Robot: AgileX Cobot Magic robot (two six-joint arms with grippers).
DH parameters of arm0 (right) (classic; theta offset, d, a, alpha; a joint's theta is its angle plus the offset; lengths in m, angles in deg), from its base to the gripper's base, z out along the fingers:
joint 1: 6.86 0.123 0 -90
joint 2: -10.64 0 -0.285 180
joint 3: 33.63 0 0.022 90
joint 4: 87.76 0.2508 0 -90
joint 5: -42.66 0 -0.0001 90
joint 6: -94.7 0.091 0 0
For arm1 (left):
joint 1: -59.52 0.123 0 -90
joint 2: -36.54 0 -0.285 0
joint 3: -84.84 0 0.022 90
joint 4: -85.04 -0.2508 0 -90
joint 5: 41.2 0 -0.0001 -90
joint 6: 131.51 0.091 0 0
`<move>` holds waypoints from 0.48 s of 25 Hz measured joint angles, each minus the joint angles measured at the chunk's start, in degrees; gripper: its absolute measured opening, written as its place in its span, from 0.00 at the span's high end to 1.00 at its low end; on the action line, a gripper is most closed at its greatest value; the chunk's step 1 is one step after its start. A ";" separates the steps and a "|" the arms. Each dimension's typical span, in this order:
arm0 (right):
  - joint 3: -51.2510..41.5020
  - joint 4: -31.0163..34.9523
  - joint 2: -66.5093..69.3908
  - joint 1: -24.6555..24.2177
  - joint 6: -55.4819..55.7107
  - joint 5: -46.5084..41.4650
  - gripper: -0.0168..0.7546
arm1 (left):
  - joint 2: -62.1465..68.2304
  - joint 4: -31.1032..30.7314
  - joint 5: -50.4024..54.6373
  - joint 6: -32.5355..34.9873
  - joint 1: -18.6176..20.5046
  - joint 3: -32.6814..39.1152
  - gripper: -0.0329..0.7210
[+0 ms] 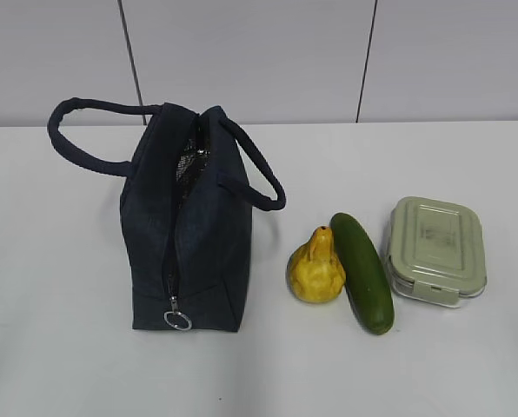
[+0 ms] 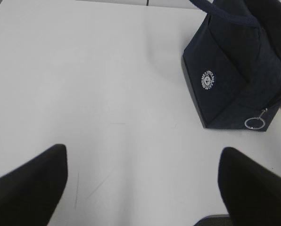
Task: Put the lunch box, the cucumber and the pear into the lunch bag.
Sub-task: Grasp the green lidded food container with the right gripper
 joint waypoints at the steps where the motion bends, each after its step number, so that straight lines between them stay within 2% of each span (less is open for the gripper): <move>1: 0.00 0.00 0.00 0.00 0.00 0.00 0.52 | 0.00 0.00 0.00 0.00 0.00 0.00 0.13; 6: 0.00 0.00 0.00 0.00 0.00 0.00 0.52 | 1.02 2.89 0.06 0.00 0.00 -0.20 0.14; 12: 0.00 0.00 0.00 0.00 0.00 0.00 0.52 | 12.85 10.59 -2.63 0.00 0.00 -6.67 0.16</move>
